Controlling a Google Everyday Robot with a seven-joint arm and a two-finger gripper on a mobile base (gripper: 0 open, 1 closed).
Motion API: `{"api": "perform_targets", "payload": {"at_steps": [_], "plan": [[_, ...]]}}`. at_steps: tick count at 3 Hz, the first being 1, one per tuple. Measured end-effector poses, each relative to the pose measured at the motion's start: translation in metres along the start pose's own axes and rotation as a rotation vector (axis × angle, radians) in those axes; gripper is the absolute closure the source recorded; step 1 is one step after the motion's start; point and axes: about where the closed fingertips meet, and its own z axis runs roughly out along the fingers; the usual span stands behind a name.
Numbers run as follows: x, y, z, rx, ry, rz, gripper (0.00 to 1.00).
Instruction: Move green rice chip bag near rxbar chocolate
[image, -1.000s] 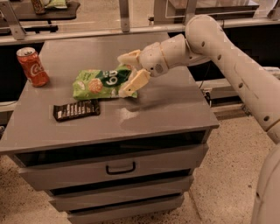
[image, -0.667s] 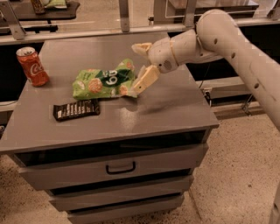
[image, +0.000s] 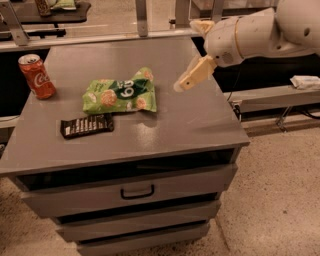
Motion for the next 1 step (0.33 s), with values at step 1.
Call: {"api": "perform_targets", "payload": {"at_steps": [1], "plan": [[-0.0058, -0.0032, -0.0048, 0.02, 0.0, -0.009, 0.0]]}}
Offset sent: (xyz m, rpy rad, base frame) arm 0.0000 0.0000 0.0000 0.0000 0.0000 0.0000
